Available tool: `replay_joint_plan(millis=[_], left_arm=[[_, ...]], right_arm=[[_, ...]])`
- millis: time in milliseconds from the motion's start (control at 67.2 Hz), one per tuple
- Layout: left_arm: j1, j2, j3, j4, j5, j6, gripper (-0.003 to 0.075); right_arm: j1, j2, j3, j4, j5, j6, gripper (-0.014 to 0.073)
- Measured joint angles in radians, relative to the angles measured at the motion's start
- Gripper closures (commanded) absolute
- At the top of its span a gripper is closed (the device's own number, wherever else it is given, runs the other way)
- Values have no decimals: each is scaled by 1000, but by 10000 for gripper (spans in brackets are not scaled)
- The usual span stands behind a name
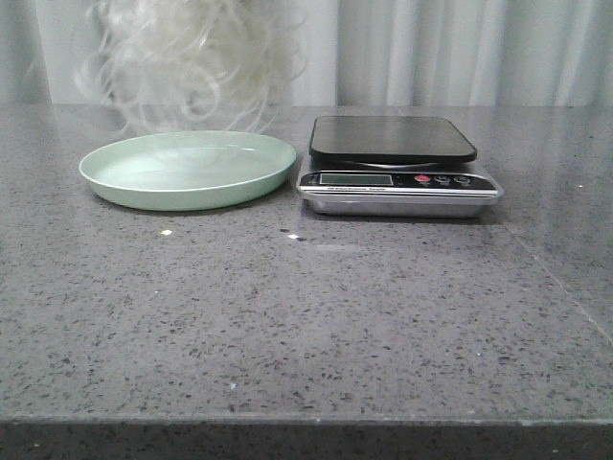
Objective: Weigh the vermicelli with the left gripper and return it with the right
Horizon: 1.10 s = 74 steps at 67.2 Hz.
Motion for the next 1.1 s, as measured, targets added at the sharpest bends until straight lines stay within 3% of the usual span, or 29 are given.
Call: replay_joint_plan(millis=[134, 313, 387, 655, 923, 1102], left_arm=[[0, 0, 0, 0, 0, 0, 593], [0, 0, 0, -1, 0, 0, 593], [0, 0, 0, -1, 0, 0, 593], [0, 0, 0, -1, 0, 0, 593], [0, 0, 0, -2, 0, 0, 593], [0, 0, 0, -2, 0, 0, 593]], right_arm=[[18, 87, 0, 0, -9, 0, 378], [19, 186, 0, 31, -26, 0, 88], [20, 189, 0, 46, -38, 0, 23], [8, 106, 0, -2, -28, 0, 17], [-82, -62, 2, -90, 89, 2, 17], [-148, -240, 153, -109, 36, 2, 17]])
